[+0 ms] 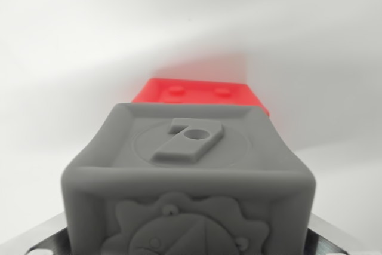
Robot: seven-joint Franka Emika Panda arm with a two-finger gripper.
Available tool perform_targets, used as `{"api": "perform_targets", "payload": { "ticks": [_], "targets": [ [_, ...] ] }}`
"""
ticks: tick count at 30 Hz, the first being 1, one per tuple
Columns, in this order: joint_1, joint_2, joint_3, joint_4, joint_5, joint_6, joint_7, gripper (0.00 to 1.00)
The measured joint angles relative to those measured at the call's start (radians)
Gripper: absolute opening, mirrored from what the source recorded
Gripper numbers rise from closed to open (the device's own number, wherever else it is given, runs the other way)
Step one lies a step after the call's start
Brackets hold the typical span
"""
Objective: Destack cube
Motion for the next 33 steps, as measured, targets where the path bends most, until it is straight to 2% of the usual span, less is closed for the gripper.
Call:
{"api": "perform_targets", "payload": {
  "ticks": [21,33],
  "targets": [
    [0.000,-0.005,0.001,0.000,0.002,-0.003,-0.002,0.00],
    [-0.006,-0.039,0.010,-0.005,0.020,-0.030,-0.015,0.00]
  ]
}}
